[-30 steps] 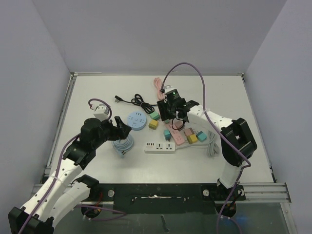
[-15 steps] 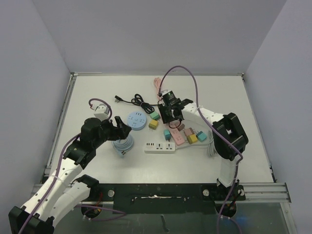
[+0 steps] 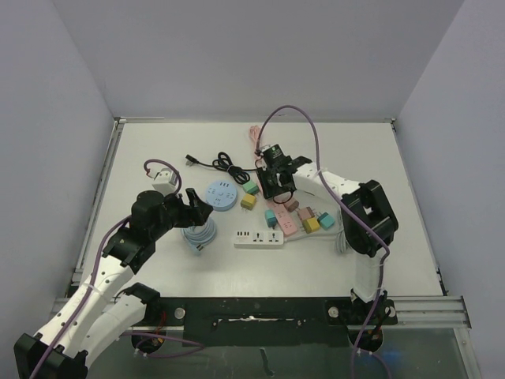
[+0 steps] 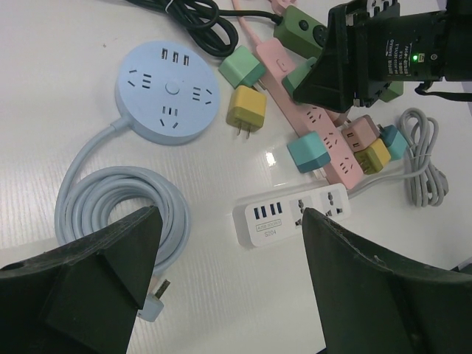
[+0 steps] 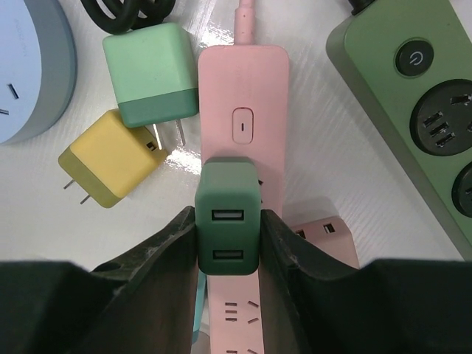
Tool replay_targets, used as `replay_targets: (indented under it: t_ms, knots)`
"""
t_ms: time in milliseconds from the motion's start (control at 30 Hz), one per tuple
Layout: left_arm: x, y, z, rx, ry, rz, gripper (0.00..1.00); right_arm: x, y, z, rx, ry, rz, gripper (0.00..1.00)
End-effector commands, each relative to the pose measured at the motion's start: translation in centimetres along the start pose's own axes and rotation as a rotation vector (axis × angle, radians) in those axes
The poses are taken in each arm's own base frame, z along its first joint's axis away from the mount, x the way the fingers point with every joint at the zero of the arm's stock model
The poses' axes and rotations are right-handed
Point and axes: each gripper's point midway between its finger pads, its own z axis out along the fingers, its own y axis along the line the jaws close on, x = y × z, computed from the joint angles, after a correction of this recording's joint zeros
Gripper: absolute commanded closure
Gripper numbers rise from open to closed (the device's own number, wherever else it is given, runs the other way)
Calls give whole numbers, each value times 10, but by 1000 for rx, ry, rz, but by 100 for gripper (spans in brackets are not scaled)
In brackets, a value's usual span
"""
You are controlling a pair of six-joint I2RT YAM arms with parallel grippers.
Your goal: Insert the plug
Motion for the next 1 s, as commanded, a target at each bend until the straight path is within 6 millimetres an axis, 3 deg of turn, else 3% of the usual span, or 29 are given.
replay_targets:
  t_ms: [0,200,433,667,767,867,967]
  knots:
    - [-12,-5,-1,18,-34,4,24,106,-36,48,140,361,12,100]
    - [-11,-4,0,12,-27,2,24,131,-52,57,230,472,-3,100]
    - [-7,-1,2,-1,-9,1,24,115,-50,65,232,450,3,100]
    - [-5,1,3,-11,0,2,24,124,-48,79,223,501,-26,100]
    - [-5,3,4,-21,-1,0,24,99,-40,68,203,439,-38,100]
    - [-3,8,6,-46,8,4,24,52,-28,45,162,307,-16,100]
    - [-13,4,5,-45,-11,11,24,-3,-20,8,133,139,21,81]
